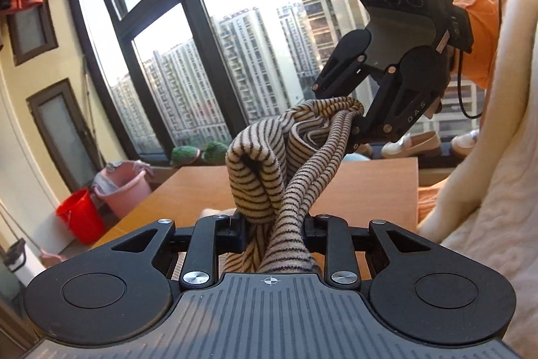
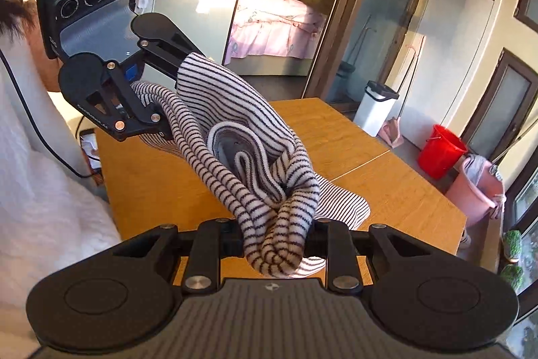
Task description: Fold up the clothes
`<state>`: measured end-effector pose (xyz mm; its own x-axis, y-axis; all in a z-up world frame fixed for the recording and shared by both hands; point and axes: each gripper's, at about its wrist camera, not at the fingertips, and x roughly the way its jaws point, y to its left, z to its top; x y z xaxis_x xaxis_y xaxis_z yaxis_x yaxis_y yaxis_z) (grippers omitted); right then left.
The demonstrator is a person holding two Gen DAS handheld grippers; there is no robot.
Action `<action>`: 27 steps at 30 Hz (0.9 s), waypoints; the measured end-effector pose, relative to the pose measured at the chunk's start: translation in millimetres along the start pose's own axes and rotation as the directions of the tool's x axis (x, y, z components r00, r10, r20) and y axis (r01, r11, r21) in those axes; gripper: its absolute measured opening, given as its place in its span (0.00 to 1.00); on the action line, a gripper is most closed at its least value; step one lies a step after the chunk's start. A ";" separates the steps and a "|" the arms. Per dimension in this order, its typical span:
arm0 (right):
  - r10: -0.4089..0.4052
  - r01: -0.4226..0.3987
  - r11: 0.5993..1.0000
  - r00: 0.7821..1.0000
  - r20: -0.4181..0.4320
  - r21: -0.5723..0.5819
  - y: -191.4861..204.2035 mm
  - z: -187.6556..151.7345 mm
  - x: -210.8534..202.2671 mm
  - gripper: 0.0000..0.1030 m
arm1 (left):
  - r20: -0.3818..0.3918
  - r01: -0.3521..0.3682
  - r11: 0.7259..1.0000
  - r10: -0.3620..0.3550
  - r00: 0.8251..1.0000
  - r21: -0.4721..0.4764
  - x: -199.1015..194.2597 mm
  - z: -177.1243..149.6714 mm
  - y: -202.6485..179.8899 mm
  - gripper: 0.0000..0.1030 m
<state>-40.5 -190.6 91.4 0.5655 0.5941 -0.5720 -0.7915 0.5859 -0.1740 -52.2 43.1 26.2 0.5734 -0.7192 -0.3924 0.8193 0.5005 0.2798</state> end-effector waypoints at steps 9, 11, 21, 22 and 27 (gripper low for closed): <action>0.044 -0.047 0.875 0.999 0.017 0.482 -144.7 -18.7 119.0 0.33 | -0.086 -0.078 0.899 0.045 0.995 -0.431 83.4 -50.2 125.8 0.53; 0.041 -0.014 0.847 0.998 -0.039 0.531 -156.0 -34.8 152.4 0.36 | -0.149 -0.154 0.842 0.088 0.985 -0.517 91.2 -73.8 143.0 0.56; -0.025 0.006 0.824 0.999 0.027 0.566 -160.2 -53.7 154.7 0.58 | -0.133 -0.231 0.768 0.189 0.973 -0.597 74.4 -93.2 133.9 0.76; -0.044 0.012 0.832 0.998 0.044 0.555 -158.9 -49.6 150.3 0.58 | -0.131 -0.245 0.768 0.208 0.969 -0.592 78.3 -91.3 138.0 0.73; -0.075 0.041 0.861 0.996 0.046 0.507 -150.4 -36.0 148.2 0.38 | -0.081 -0.246 0.813 0.240 0.967 -0.528 87.2 -73.1 153.8 0.85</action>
<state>153.9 -210.4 3.9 0.6335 0.5734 -0.5195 -0.5404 0.8084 0.2333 124.1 92.6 -29.1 0.7519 -0.5365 -0.3831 0.5273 0.8382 -0.1390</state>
